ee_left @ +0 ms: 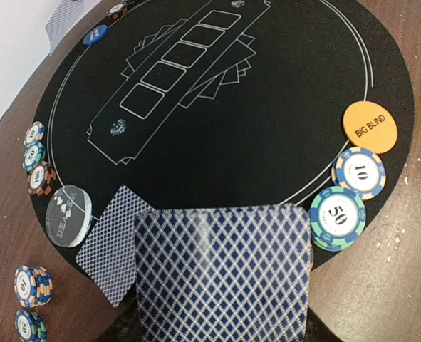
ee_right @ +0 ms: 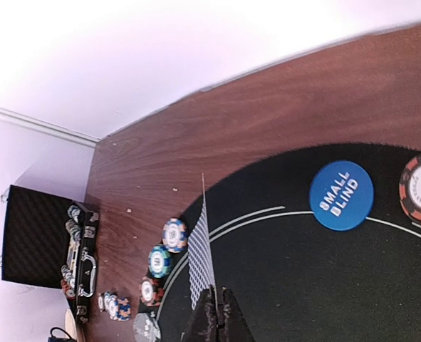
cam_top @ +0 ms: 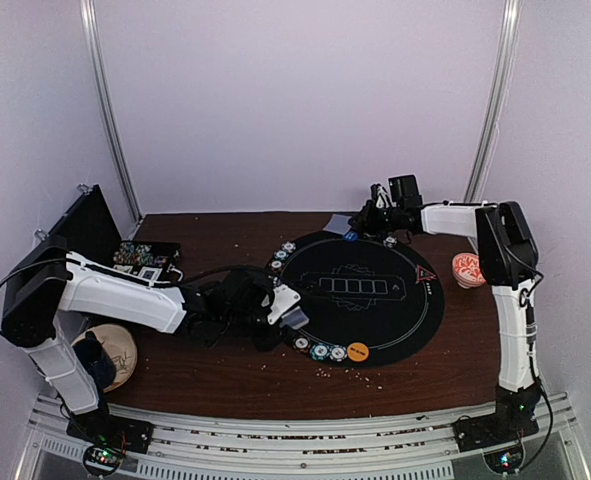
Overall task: Distribute texas hold em gaming equipment
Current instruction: Distribute the poker card in the small blind area.
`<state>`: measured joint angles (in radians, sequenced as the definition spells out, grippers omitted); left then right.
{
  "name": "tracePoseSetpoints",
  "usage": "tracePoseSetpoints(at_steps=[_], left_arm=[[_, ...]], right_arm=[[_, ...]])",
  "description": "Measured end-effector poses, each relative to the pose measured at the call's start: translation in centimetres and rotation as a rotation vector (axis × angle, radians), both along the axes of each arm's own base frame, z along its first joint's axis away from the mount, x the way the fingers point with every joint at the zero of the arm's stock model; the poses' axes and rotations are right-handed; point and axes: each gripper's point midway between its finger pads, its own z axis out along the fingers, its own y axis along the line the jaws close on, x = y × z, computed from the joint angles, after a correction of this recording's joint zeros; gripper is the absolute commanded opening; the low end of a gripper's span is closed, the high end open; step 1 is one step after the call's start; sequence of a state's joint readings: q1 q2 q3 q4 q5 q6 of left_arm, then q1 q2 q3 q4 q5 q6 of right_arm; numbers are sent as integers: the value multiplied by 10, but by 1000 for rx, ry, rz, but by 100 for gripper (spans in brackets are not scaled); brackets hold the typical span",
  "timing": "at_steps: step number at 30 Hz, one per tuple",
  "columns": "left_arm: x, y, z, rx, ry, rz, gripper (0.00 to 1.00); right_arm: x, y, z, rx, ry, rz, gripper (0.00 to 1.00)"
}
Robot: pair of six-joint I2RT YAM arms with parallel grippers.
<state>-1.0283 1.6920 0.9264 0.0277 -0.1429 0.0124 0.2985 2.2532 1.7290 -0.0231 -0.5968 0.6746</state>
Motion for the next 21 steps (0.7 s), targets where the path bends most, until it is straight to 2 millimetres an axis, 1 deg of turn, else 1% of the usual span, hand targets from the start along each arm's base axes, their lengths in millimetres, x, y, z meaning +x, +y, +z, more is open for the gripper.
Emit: tracePoseSetpoints(at_steps=[3, 5, 10, 12, 17, 19, 21], left_arm=[[2, 3, -1, 12, -4, 20, 13], [4, 7, -3, 25, -8, 39, 13], [8, 16, -6, 58, -13, 83, 13], [9, 16, -6, 59, -12, 87, 13], [10, 14, -7, 58, -10, 90, 13], [10, 14, -9, 63, -7, 91, 13], [11, 15, -13, 70, -4, 91, 13]], right_arm=[[2, -2, -20, -1, 42, -24, 0], [3, -2, -27, 5, 63, -36, 0], [8, -1, -23, 25, 58, -73, 0], [9, -1, -24, 20, 63, -86, 0], [32, -1, -19, 7, 33, -127, 0], [38, 1, -21, 12, 34, -128, 0], [43, 3, -30, 16, 48, -131, 0]])
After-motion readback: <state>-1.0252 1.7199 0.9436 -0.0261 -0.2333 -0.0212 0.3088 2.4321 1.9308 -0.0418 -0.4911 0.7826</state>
